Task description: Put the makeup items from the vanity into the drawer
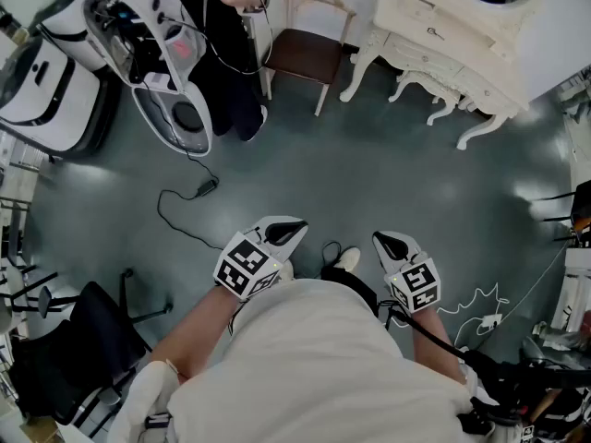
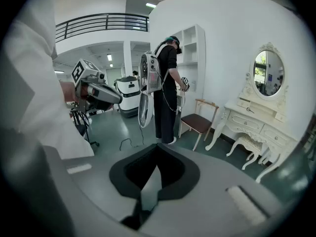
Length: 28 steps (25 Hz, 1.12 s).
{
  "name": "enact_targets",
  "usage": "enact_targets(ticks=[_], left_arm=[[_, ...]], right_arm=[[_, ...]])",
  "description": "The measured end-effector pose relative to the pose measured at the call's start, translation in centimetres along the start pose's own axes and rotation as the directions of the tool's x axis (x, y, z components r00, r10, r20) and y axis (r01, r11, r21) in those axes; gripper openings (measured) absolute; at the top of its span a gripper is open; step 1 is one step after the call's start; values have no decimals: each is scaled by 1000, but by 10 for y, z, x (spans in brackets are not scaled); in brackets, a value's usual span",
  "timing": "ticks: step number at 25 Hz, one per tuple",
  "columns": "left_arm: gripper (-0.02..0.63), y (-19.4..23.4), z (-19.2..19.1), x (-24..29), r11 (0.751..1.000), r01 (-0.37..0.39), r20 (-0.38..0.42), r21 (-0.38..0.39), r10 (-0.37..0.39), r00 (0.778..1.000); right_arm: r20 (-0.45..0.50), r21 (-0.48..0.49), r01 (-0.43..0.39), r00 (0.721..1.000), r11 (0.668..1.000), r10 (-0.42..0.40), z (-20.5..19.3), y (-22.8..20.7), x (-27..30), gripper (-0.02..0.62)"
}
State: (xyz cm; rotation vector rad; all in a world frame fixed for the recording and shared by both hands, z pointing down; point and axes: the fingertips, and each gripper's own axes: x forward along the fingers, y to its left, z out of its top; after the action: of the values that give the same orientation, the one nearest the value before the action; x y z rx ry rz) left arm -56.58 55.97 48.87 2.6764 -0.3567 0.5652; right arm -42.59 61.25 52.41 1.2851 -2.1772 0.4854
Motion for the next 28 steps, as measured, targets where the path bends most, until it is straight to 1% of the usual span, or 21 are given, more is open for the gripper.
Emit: enact_targets(ticks=[4,10,14,18,19,20,25,28], left_arm=[[3,9,-6,3,1000,2,1,17,-2,1000],[2,10,-13,-8,998,40,-2,45,-40,999],[3,6,1,11,996,55,-3,74,-55,998],[3,5,25,50,994,60,-23,88,-58,998],[3,5,32,63,994,61,-29,91,-58,998],[3,6,39,76,994,61,-35,94,-58,998],[3,19,95,160,992,46,-65,116,-39,997],[3,26,134,210,992,22,-55,126,-16,998]], right_arm=[[2,1,12,1000,1000,-12,-4,-2,7,0],[-3,27,56,998,998,-56,-7,18,3,0],[14,60,83,996,995,-84,-8,-2,-5,0],[41,77,99,994,992,-102,-6,-48,-11,2],[47,80,102,993,992,-106,-6,-63,-13,7],[54,82,105,992,991,-110,-6,-79,-13,30],[87,88,97,991,991,-104,1,-178,-16,34],[93,66,81,992,994,-87,2,-235,-18,34]])
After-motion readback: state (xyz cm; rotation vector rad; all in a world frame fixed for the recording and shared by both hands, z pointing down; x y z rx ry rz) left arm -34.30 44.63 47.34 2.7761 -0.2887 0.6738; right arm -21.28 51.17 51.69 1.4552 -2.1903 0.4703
